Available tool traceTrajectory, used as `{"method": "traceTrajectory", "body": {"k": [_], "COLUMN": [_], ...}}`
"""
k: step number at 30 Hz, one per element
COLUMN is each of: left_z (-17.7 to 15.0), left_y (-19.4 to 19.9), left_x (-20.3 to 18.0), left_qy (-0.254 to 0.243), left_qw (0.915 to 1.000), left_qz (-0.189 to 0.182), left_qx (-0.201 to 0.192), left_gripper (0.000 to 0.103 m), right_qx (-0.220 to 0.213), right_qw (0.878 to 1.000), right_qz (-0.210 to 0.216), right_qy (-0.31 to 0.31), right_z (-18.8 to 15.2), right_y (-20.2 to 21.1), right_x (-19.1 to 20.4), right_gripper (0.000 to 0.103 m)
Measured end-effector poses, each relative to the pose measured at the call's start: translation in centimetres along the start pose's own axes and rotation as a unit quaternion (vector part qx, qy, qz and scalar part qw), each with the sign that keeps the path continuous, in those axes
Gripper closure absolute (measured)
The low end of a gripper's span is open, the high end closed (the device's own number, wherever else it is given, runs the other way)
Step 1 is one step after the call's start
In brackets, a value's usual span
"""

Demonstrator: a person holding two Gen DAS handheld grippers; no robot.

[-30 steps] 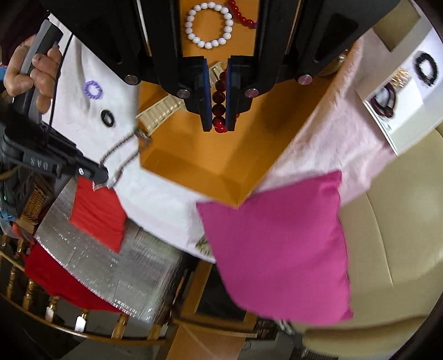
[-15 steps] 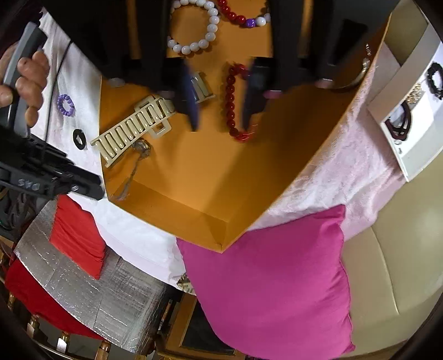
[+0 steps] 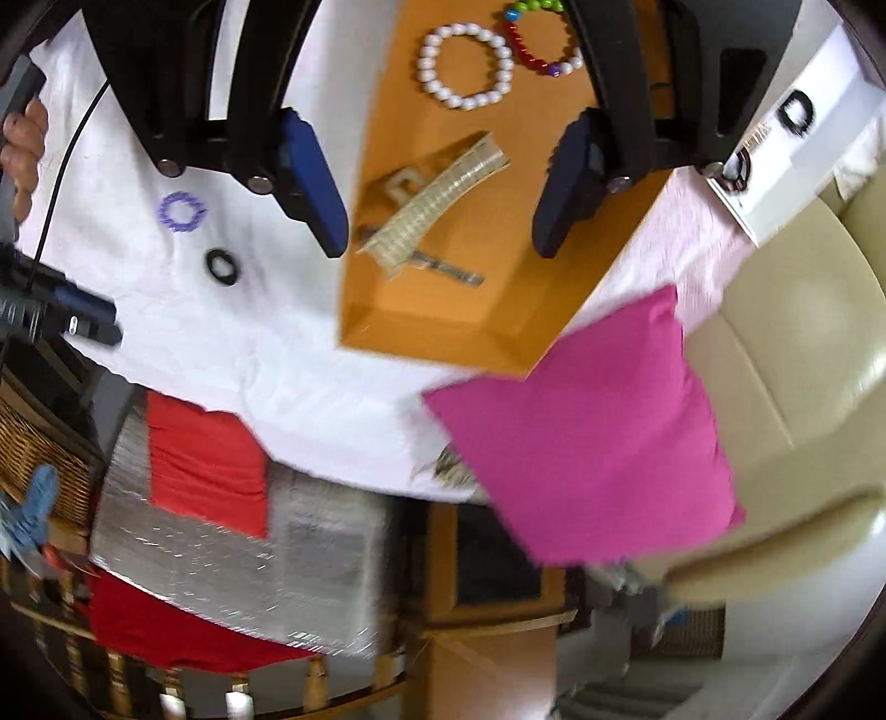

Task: Organize jewelry
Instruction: 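Open both tools to drop the watch and red bracelet into the box, then move both tools back over the purple bracelet and black ring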

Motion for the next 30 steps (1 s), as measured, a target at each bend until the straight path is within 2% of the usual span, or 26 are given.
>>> {"method": "traceTrajectory", "body": {"k": [2,5,8,15,24,26,30], "left_z": [0.9,1.9,2.6,2.7,1.4,0.9,-0.8], "left_y": [2.4,5.0,7.6,10.4,9.7,8.9,4.6], "left_x": [-1.9,-4.4,-7.4,-14.1,-20.5,-21.3,-22.6], "left_qy": [-0.015,-0.032,-0.056,-0.112,-0.146,-0.146,-0.128], "left_qw": [0.9996,0.9984,0.9959,0.9900,0.9864,0.9868,0.9902], "left_qz": [-0.002,-0.009,-0.018,-0.025,-0.035,-0.040,-0.047], "left_qx": [-0.024,-0.046,-0.069,-0.082,-0.067,-0.058,-0.027], "left_gripper": [0.024,0.023,0.022,0.019,0.019,0.019,0.019], "right_qx": [0.002,-0.009,-0.033,-0.061,-0.072,-0.070,-0.060], "right_qw": [1.000,0.999,0.998,0.996,0.991,0.991,0.989], "right_qz": [-0.015,-0.042,-0.049,-0.067,-0.097,-0.103,-0.110], "right_qy": [0.009,0.011,-0.005,-0.020,-0.049,-0.053,-0.081], "right_z": [-0.6,-1.3,-1.7,-2.0,-2.3,-2.4,-2.9], "right_y": [2.1,5.7,8.9,13.5,17.2,17.6,18.0], "right_x": [-0.4,-1.4,-2.4,-4.7,-8.7,-9.4,-11.5], "right_gripper": [0.045,0.045,0.045,0.044,0.044,0.044,0.044]}}
Point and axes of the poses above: each gripper's, at about its wrist camera, not at the fingertips, and y roughly against the way its jaws point, x to its left, z to its top, the point moved 6 cm from there along -y, roughly the way its jaws point, and after that the axes turned 13 degrees about z, right-handed, at the moved point
